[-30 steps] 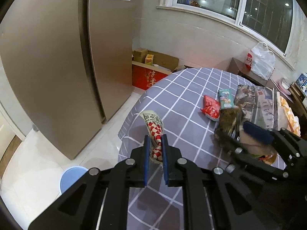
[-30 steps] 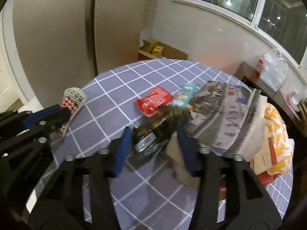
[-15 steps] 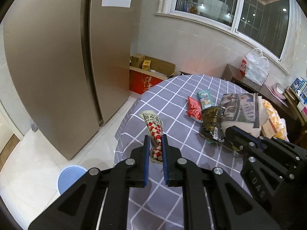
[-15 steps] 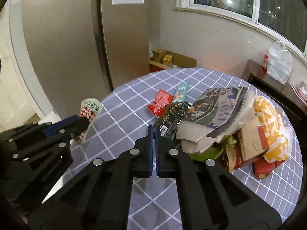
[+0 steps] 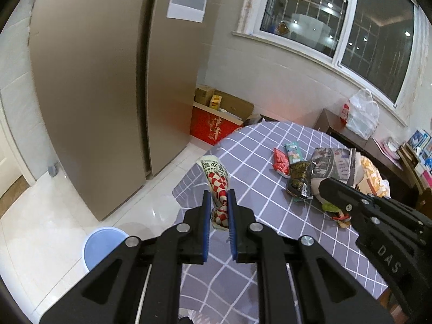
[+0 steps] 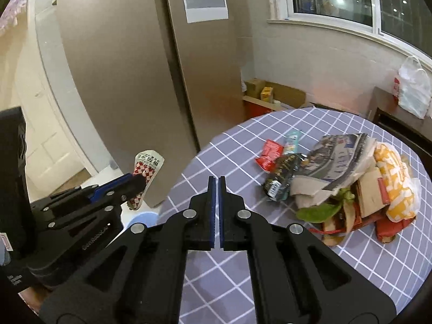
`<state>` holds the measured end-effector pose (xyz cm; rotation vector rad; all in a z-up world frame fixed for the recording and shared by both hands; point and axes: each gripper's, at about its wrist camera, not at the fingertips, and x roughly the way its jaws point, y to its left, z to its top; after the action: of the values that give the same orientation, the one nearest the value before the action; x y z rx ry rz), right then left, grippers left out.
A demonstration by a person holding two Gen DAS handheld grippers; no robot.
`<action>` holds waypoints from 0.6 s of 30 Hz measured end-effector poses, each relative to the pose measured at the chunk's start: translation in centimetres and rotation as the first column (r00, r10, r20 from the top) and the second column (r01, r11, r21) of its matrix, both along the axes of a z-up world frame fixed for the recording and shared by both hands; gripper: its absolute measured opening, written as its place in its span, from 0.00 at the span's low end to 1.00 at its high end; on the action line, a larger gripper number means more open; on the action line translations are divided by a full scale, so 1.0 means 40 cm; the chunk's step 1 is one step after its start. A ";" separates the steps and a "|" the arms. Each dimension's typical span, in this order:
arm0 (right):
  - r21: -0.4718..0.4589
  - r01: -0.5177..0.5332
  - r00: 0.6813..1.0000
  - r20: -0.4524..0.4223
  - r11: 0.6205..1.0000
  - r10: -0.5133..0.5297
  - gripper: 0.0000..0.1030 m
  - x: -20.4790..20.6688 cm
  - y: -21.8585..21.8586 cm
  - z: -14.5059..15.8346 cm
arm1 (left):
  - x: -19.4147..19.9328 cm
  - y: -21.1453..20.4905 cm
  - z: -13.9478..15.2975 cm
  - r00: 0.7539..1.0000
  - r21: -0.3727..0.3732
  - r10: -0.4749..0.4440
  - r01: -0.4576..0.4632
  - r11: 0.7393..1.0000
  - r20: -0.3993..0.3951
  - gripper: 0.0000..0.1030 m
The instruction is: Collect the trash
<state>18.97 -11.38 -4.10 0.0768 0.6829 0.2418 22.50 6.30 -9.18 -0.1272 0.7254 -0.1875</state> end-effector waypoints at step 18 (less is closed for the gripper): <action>-0.212 0.126 0.987 -0.067 0.969 -0.143 0.56 0.154 -0.032 -0.094 | 0.150 -0.085 -0.088 0.997 0.024 -0.037 0.039 0.999 -0.074 0.11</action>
<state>25.12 -12.65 -7.86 -0.0664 0.7780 0.0358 28.51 2.90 -12.68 -0.0963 0.8035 -0.2105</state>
